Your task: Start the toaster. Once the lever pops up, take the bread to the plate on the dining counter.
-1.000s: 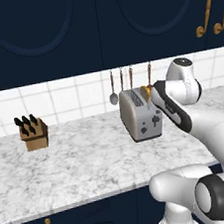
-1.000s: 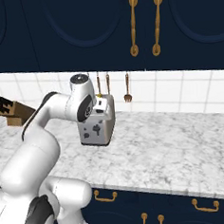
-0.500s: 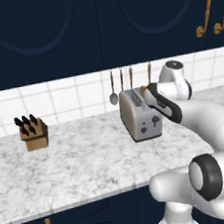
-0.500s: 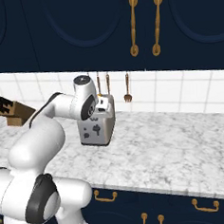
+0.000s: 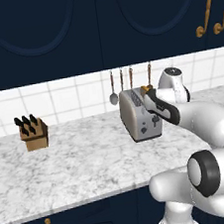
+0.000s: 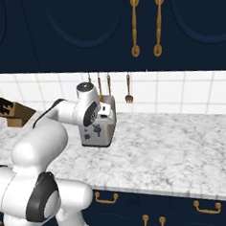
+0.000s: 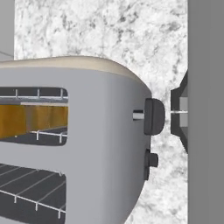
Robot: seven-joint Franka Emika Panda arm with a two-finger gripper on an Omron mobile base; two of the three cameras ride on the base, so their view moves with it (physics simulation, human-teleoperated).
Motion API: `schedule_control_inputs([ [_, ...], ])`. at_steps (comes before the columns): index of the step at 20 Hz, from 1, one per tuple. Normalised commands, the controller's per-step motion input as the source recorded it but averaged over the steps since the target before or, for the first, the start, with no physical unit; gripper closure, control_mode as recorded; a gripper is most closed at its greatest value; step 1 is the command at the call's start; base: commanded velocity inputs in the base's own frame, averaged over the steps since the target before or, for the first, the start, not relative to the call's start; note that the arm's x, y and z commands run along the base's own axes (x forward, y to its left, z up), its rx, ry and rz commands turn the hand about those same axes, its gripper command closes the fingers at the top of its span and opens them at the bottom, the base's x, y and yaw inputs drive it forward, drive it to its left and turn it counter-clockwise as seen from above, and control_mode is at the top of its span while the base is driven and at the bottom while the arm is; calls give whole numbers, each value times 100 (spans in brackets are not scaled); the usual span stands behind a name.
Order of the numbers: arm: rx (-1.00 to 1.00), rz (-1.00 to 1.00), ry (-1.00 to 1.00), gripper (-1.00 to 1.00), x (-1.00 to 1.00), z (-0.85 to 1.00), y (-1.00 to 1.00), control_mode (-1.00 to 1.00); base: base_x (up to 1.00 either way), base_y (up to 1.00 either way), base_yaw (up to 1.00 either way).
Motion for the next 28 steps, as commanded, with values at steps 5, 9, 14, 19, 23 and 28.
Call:
schedule_control_inputs([
  [5,0,0,0,100,0,-29,0,-100,0,0,0],
  [9,0,0,0,100,12,-21,1,-100,0,0,0],
  [14,0,0,0,100,16,-16,2,-100,0,0,0],
  [19,0,0,0,100,16,-9,6,-100,0,0,0],
  [23,0,0,0,100,11,-13,5,-100,0,0,0],
  [28,0,0,0,100,16,-47,14,-100,0,0,0],
])
